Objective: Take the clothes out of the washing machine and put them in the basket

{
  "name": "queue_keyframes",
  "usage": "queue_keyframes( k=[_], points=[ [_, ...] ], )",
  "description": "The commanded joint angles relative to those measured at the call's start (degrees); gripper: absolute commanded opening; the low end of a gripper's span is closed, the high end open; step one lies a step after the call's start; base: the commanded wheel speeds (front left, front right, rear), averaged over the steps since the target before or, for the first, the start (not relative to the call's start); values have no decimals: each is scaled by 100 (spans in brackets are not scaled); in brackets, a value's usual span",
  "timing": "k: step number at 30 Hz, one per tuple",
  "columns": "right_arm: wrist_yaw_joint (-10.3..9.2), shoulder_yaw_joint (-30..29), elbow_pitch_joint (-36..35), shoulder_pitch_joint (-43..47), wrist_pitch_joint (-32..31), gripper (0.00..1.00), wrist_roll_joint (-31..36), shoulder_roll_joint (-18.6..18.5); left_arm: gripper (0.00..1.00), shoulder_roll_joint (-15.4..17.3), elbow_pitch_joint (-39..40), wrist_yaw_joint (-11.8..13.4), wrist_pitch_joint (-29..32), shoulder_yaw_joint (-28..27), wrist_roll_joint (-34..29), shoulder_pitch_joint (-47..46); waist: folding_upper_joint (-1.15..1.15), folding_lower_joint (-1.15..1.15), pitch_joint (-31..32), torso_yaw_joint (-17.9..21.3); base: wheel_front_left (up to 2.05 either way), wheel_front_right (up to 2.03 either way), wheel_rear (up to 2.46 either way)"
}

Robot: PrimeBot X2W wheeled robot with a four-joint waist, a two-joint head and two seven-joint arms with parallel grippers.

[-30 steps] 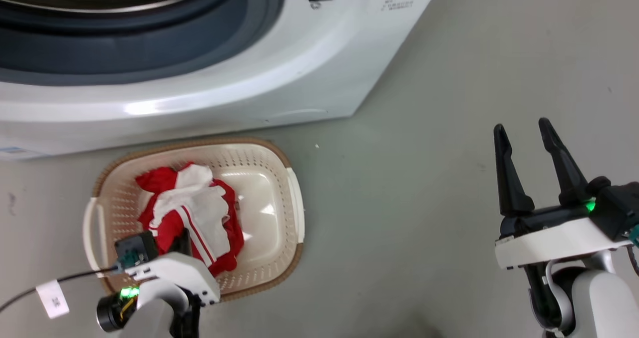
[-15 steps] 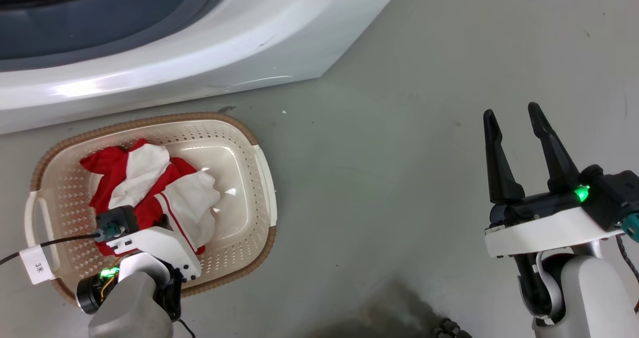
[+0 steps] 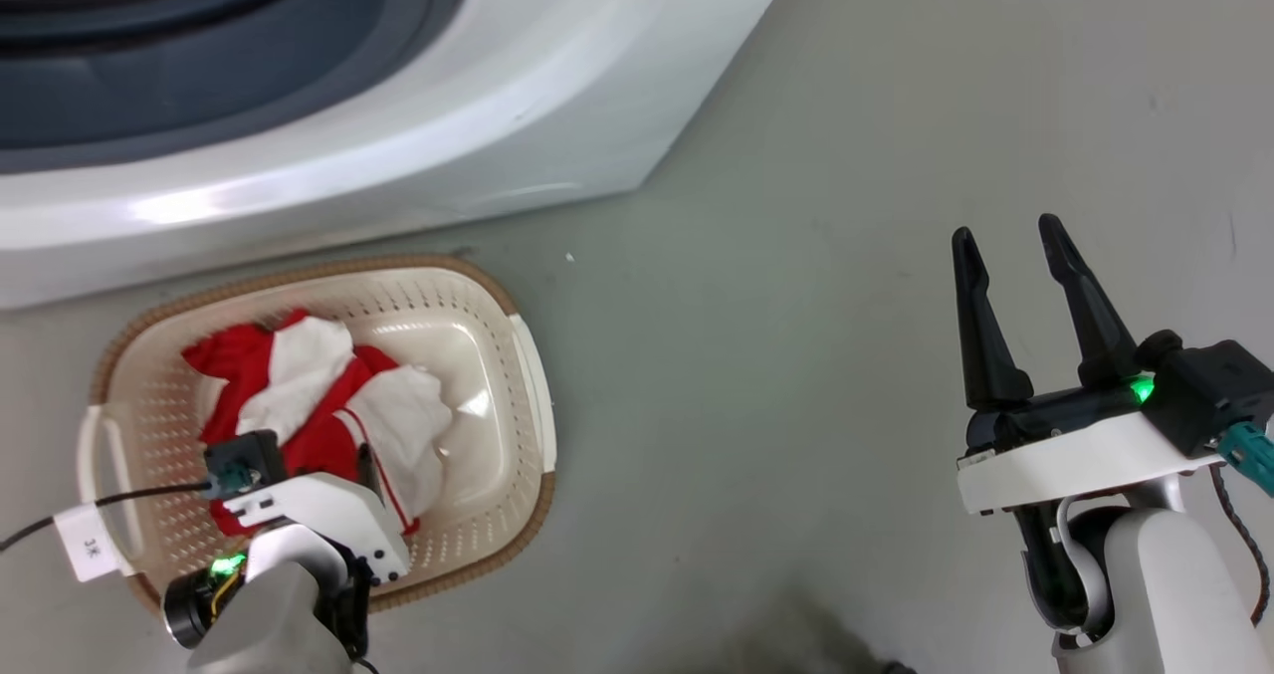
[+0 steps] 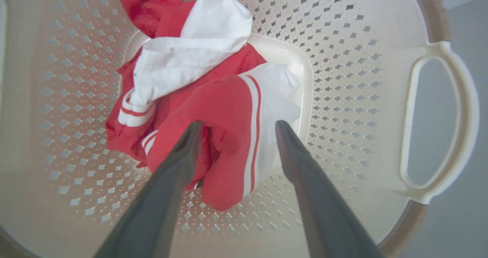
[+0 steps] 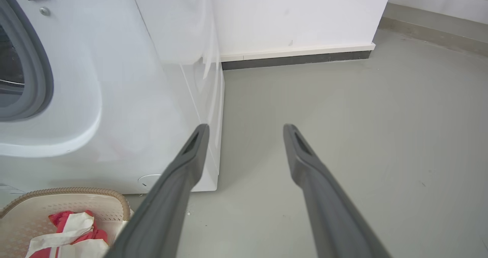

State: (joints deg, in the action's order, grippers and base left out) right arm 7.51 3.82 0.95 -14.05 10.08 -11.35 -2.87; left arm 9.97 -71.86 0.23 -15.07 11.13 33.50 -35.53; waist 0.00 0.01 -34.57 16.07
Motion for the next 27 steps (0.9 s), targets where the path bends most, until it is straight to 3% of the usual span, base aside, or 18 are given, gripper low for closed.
queue_keyframes(
  k=[1, 11, 20, 27],
  points=[
    [-4, -1, 18, 11, 20, 100, 39, -1, 100, -32, 41, 1, -10, -8, -11, 102, 0, -1, 263, -113, 0, 0, 0],
    [-4, -9, 80, 377, -183, 100, 197, -1, 100, -186, 923, 23, -12, -128, -352, 849, 0, -1, 1442, -492, 0, 0, 0],
    [-4, -164, -86, 823, -463, 100, 382, -1, 100, -400, 2682, 218, -12, -620, -972, 1573, 0, -1, 2120, -845, 0, 0, 0],
    [-4, -217, -199, 1121, -640, 100, 494, -1, 100, -535, 4185, 231, -13, -900, -1575, 2044, 0, -1, 2532, -1072, 0, 0, 0]
  ],
)
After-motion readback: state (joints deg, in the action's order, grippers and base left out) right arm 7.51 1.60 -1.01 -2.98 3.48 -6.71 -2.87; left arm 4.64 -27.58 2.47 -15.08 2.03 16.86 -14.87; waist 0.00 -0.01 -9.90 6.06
